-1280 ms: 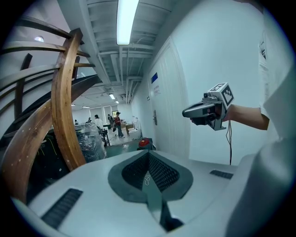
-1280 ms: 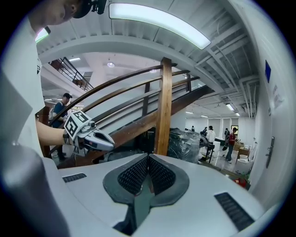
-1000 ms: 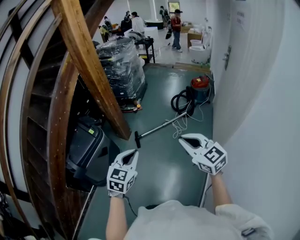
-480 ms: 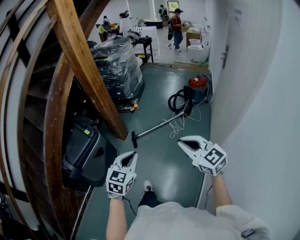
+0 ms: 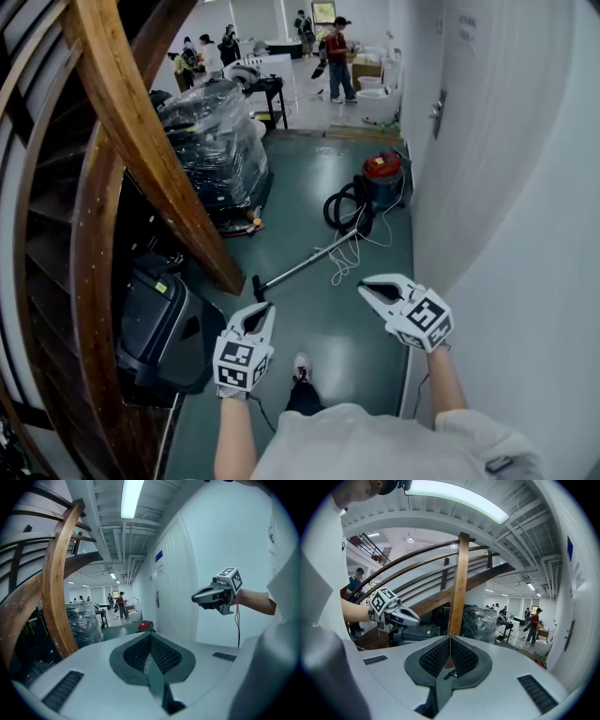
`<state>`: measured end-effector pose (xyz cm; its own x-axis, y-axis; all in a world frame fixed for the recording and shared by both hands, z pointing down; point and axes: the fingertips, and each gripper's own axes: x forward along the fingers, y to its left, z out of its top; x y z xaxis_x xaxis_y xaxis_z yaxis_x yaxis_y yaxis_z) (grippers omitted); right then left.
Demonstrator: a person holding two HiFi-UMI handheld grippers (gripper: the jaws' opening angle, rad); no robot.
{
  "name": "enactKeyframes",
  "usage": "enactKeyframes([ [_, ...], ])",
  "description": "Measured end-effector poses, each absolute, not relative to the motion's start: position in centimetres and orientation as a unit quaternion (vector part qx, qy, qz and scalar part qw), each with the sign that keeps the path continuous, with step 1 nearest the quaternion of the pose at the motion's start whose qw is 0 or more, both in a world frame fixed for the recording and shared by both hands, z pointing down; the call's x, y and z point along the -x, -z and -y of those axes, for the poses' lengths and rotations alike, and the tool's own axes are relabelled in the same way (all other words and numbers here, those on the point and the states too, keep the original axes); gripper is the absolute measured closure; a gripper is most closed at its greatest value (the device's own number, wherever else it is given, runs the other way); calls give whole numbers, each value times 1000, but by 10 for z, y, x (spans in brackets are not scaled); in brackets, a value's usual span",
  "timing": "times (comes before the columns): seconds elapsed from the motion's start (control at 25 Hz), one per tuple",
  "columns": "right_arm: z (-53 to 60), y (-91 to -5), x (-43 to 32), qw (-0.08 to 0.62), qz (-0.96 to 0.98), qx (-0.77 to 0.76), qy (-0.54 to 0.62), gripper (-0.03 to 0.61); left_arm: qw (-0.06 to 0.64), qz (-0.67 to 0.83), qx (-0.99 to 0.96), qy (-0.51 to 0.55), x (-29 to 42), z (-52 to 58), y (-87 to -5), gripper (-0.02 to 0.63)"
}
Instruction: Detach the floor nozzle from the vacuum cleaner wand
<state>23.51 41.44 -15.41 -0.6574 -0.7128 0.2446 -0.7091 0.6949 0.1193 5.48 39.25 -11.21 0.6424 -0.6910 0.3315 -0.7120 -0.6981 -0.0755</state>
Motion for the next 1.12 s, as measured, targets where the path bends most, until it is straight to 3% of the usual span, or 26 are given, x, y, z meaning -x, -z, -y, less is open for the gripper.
enactKeyframes([
  [0.48,-290,179,-206,131,898,-418,21,549,21,361,-917,-167,-36,-263,126,615],
  [1.12,-200,164,-163,133,896,-423,3,549,27,366,-915,-166,11,-176,120,615],
])
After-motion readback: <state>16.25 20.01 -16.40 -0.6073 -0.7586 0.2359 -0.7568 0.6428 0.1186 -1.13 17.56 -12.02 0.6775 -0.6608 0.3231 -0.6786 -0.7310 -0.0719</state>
